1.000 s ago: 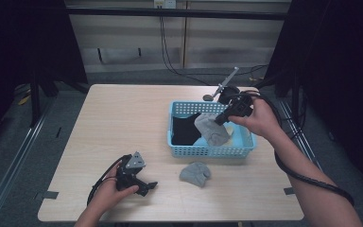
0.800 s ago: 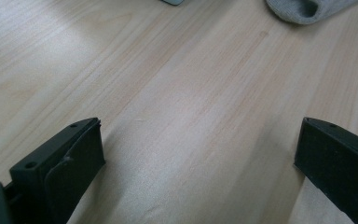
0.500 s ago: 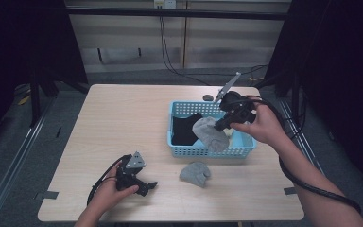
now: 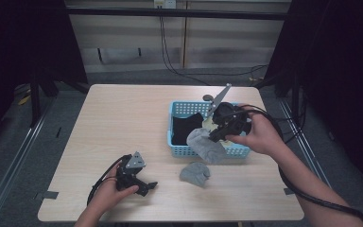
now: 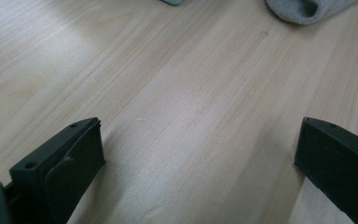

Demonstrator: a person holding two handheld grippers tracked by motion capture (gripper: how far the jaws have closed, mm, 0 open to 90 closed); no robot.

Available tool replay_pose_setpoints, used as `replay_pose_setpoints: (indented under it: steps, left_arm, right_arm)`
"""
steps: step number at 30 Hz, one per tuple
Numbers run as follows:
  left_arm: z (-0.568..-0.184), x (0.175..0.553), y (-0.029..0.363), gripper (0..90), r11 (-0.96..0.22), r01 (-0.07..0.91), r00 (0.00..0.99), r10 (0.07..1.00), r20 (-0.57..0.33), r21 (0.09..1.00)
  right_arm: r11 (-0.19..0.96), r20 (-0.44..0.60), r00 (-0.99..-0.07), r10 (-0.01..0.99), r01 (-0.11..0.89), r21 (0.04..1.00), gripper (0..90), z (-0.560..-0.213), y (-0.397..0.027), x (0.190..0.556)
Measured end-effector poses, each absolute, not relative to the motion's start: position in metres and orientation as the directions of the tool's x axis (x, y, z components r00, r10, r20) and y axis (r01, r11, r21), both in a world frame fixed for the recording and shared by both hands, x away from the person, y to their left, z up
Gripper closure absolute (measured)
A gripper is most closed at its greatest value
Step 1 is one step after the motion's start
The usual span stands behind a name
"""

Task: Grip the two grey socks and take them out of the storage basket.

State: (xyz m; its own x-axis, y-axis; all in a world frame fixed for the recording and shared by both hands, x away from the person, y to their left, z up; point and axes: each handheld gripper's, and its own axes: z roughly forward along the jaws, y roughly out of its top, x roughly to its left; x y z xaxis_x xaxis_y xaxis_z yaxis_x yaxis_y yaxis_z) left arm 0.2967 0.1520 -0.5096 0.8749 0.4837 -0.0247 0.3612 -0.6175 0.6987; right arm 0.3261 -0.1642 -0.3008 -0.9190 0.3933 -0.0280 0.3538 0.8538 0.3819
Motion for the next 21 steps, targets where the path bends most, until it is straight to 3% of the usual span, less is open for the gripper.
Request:
replay_pose_setpoints:
  steps: [21]
  left_arm:
    - [-0.51,0.297,0.152,0.5,-0.618,0.361,0.875,0.483,-0.024,0.698]
  right_arm:
    - [0.894,0.034,-0.954,0.297,0.29,0.342,85.5,-0.339,-0.136,0.298]
